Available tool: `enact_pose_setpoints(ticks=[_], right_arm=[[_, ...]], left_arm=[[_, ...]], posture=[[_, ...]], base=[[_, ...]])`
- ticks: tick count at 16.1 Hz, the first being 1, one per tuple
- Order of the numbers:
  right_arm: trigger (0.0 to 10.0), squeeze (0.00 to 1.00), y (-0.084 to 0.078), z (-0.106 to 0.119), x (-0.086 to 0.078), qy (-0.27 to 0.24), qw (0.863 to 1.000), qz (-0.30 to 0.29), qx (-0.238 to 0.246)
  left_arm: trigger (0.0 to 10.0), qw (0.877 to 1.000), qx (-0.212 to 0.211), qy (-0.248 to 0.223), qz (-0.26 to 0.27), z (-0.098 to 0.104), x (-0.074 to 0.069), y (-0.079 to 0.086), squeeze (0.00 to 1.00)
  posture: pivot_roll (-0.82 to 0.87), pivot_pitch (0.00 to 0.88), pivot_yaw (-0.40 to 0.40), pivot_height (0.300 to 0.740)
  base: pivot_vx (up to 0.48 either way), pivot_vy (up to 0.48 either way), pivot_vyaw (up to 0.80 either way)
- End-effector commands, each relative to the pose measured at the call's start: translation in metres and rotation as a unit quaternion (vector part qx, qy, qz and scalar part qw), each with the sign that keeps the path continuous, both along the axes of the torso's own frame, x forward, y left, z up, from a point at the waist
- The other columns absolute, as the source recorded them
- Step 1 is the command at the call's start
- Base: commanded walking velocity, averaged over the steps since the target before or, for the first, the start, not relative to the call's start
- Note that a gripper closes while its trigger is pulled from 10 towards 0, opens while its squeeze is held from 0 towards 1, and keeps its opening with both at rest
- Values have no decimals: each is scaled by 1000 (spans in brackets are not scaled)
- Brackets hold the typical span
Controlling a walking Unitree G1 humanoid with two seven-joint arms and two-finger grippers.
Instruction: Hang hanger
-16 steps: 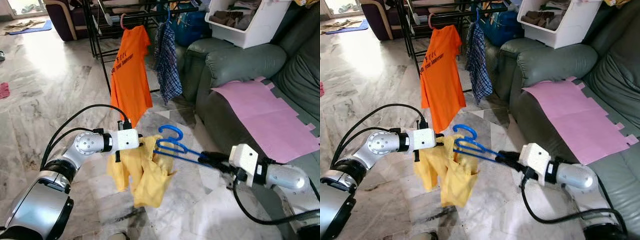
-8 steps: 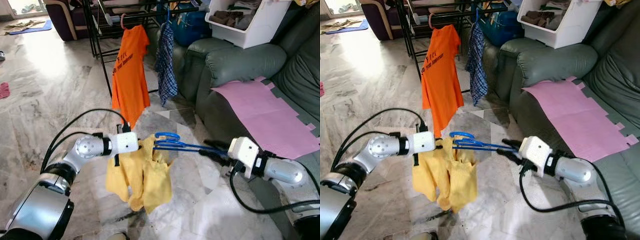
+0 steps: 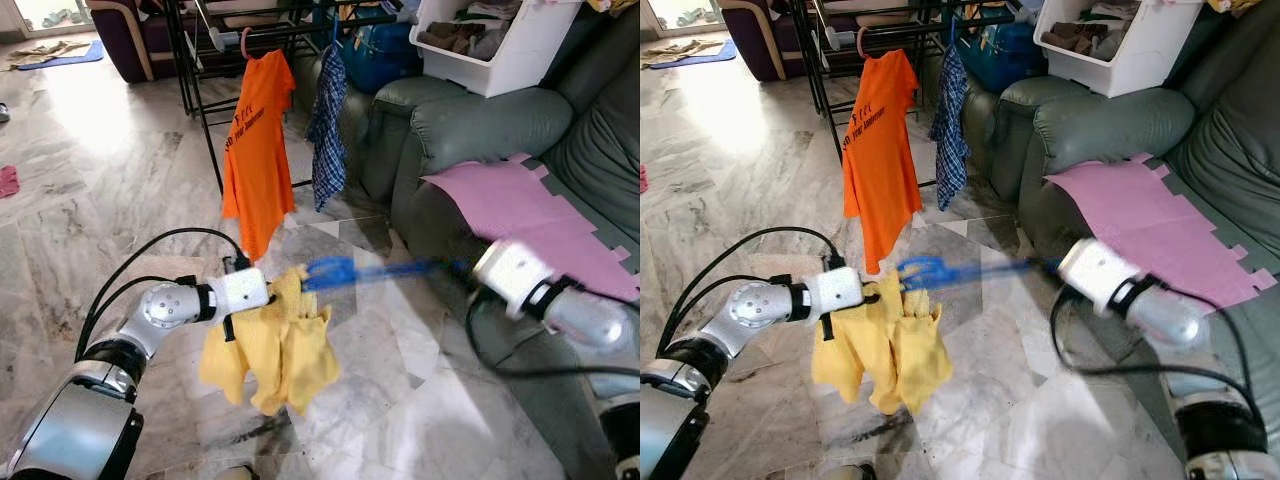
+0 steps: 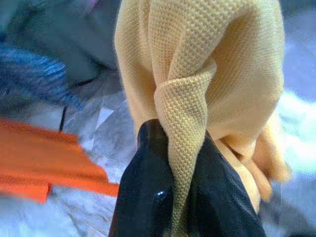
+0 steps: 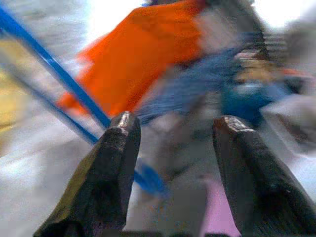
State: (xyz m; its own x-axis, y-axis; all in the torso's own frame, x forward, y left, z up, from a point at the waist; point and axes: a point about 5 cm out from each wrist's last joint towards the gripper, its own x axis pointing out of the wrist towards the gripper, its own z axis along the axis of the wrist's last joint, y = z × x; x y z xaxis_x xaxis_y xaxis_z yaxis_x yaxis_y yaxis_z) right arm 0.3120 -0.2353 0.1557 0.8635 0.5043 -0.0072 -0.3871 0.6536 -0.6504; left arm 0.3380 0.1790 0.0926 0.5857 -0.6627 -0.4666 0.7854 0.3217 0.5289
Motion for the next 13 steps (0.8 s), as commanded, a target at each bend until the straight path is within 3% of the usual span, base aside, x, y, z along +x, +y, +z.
enact_pose_setpoints(ticks=[1, 3, 4, 6, 8, 9, 11, 12, 13], right_arm=[[10000, 1000, -5, 8, 0, -45, 998, -35, 28], [10000, 1000, 1, 12, -6, -107, 992, -55, 21], [10000, 1000, 6, 10, -11, -127, 990, -63, 23], [10000, 1000, 12, -10, -14, -83, 991, -82, 64], [10000, 1000, 21, -29, -13, -27, 990, -93, 105], [10000, 1000, 26, -38, -12, 10, 986, -102, 134], [10000, 1000, 39, -51, -11, 62, 986, -75, 133], [10000, 1000, 41, -53, -11, 72, 986, -70, 135], [10000, 290, 51, -54, -6, 92, 980, -58, 166]], left_arm=[[0, 996, -55, -2, 63, 6, 5, 12, 0], [0, 968, -195, 36, 152, 12, 12, 19, 0], [0, 944, -277, 44, 176, 23, 19, 19, 0], [0, 940, -300, 39, 155, 29, 20, 11, 0], [0, 945, -312, 30, 92, 39, 19, -5, 0], [0, 951, -306, 21, 33, 47, 15, -18, 0], [0, 964, -258, 6, -66, 54, 2, -37, 0], [0, 964, -255, 2, -77, 56, 0, -39, 0], [0, 958, -265, -1, -107, 67, -3, -48, 0]], posture=[[-36, 89, -63, 740], [-37, 99, -58, 740], [-36, 104, -58, 740], [-34, 113, -55, 740], [-36, 121, -53, 740], [-33, 124, -53, 740], [-15, 134, -59, 740], [-15, 134, -59, 740], [-2, 136, -60, 740]], base=[[0, 0, 0], [0, 0, 0], [0, 0, 0], [0, 0, 0], [0, 0, 0], [0, 0, 0], [0, 0, 0], [0, 0, 0], [0, 0, 0]])
